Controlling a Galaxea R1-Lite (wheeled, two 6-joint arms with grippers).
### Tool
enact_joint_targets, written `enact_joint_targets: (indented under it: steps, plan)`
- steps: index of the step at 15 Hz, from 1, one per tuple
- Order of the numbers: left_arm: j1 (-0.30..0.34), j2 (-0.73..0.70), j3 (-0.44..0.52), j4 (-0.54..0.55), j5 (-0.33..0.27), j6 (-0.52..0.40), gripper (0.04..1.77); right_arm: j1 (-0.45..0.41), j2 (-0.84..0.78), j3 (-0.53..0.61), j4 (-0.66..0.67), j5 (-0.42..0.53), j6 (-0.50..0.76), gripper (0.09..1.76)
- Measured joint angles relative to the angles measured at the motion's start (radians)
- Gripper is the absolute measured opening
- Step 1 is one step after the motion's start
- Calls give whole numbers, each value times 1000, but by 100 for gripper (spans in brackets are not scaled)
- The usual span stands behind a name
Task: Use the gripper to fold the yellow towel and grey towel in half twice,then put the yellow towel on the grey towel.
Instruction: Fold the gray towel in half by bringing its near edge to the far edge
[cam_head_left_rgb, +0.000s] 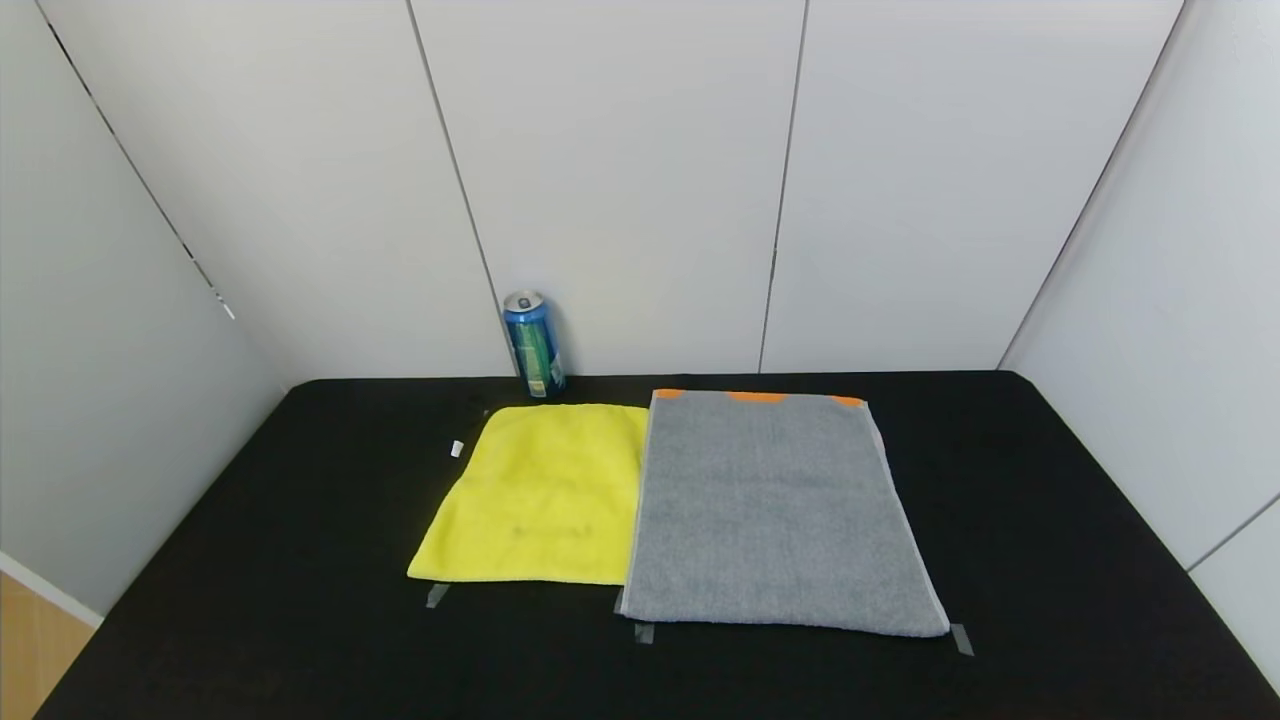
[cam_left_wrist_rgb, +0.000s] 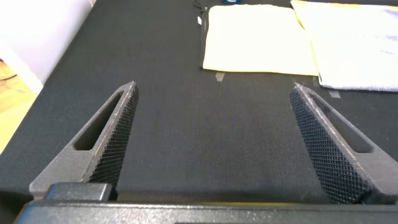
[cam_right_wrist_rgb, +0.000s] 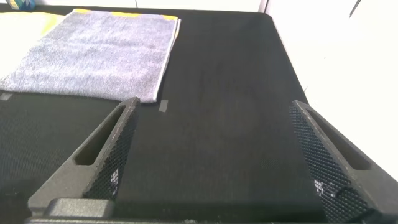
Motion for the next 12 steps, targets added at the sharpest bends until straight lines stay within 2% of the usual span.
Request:
enact_joint_targets:
  steps: [12]
  plan:
    - [0, 0, 0, -4, -1, 4, 172, 0, 0, 0, 3, -1, -7, 171]
